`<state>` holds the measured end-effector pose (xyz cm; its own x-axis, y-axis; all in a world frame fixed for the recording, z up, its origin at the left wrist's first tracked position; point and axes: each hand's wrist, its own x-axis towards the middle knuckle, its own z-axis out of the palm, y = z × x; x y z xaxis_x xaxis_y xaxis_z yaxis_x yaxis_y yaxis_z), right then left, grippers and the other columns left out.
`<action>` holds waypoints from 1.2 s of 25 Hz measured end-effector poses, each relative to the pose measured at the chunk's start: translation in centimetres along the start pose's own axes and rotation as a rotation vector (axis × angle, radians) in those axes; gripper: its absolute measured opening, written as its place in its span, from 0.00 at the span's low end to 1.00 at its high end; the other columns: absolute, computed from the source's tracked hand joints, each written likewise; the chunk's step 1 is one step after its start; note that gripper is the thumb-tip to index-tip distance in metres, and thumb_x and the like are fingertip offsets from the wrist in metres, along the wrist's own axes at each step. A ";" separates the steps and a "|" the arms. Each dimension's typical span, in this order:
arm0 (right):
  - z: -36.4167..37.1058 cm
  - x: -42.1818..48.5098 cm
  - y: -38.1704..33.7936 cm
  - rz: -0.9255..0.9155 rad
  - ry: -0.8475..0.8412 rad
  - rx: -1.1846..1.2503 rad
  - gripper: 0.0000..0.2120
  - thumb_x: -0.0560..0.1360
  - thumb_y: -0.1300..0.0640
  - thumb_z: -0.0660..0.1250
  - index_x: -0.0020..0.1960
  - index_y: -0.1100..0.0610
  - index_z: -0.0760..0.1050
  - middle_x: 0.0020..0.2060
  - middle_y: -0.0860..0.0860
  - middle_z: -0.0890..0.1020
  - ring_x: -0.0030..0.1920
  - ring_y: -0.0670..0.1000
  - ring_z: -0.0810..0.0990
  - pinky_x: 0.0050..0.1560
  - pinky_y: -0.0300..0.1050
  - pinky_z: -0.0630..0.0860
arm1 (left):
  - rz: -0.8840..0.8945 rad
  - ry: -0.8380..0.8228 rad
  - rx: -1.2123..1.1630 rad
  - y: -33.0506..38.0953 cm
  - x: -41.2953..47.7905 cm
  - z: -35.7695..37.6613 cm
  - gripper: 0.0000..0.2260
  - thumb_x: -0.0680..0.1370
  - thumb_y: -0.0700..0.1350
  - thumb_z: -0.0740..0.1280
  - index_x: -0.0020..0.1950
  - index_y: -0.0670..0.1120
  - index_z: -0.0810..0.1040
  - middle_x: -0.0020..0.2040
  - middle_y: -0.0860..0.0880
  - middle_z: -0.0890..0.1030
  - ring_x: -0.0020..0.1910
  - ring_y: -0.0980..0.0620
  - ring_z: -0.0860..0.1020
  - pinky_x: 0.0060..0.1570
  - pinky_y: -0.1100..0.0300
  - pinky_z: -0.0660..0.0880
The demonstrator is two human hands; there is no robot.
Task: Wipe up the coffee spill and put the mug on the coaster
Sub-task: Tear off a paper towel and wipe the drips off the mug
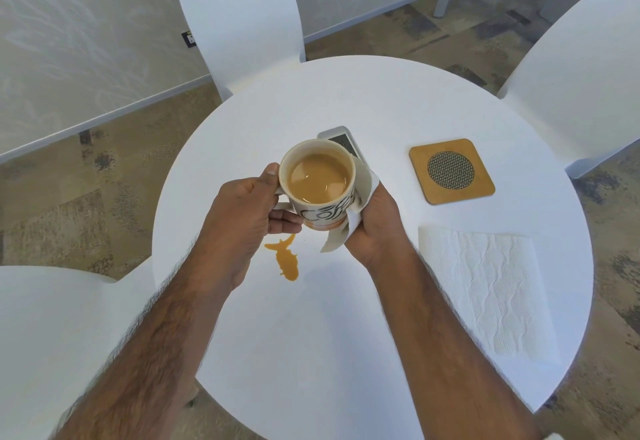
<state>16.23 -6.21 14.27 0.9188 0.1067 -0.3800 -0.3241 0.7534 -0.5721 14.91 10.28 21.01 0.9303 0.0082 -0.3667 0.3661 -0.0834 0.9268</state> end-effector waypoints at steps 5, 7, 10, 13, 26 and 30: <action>-0.4 2.0 1.1 0.301 -0.081 0.189 0.17 0.84 0.50 0.62 0.67 0.60 0.72 0.59 0.60 0.78 0.57 0.60 0.79 0.57 0.59 0.78 | -0.021 0.009 -0.006 -0.5 -0.2 -0.2 0.19 0.86 0.53 0.60 0.51 0.40 0.84 0.38 0.46 0.86 0.36 0.44 0.84 0.45 0.50 0.84; -0.7 2.3 1.4 0.359 -0.100 0.233 0.15 0.83 0.52 0.61 0.62 0.61 0.75 0.55 0.60 0.80 0.53 0.60 0.81 0.53 0.57 0.81 | -0.027 0.018 -0.006 -0.8 -0.2 -0.3 0.20 0.86 0.53 0.60 0.52 0.39 0.84 0.39 0.45 0.86 0.36 0.44 0.84 0.45 0.50 0.84; -0.7 2.3 1.8 0.426 -0.118 0.290 0.16 0.84 0.52 0.60 0.58 0.63 0.79 0.52 0.62 0.83 0.50 0.62 0.84 0.50 0.58 0.83 | -0.031 0.024 -0.023 -1.1 -0.3 -0.7 0.19 0.86 0.52 0.60 0.51 0.39 0.83 0.38 0.44 0.86 0.34 0.45 0.84 0.42 0.53 0.84; -0.6 2.4 2.7 0.466 -0.115 0.313 0.20 0.84 0.48 0.60 0.66 0.61 0.77 0.58 0.63 0.81 0.53 0.64 0.83 0.55 0.61 0.82 | -0.027 0.015 -0.026 -1.1 -0.4 -0.9 0.20 0.86 0.52 0.59 0.51 0.39 0.83 0.37 0.41 0.86 0.34 0.46 0.84 0.39 0.55 0.84; 0.1 0.2 6.7 0.353 -0.108 0.426 0.13 0.83 0.56 0.57 0.59 0.62 0.75 0.46 0.61 0.82 0.38 0.55 0.78 0.37 0.45 0.79 | 0.003 0.058 -0.053 -1.2 -0.3 -0.6 0.18 0.85 0.54 0.60 0.49 0.44 0.85 0.38 0.42 0.86 0.34 0.45 0.85 0.46 0.51 0.84; 0.0 -0.8 6.4 0.376 -0.086 0.288 0.14 0.75 0.59 0.63 0.58 0.61 0.75 0.41 0.57 0.82 0.37 0.50 0.77 0.36 0.40 0.73 | -0.004 0.050 -0.043 -1.4 -0.5 -0.6 0.19 0.86 0.53 0.60 0.50 0.43 0.84 0.38 0.41 0.86 0.34 0.45 0.85 0.46 0.51 0.84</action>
<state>13.43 -1.48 10.91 0.7691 0.4505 -0.4533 -0.5732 0.7999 -0.1776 13.95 10.95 19.91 0.9286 0.0580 -0.3666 0.3691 -0.0405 0.9285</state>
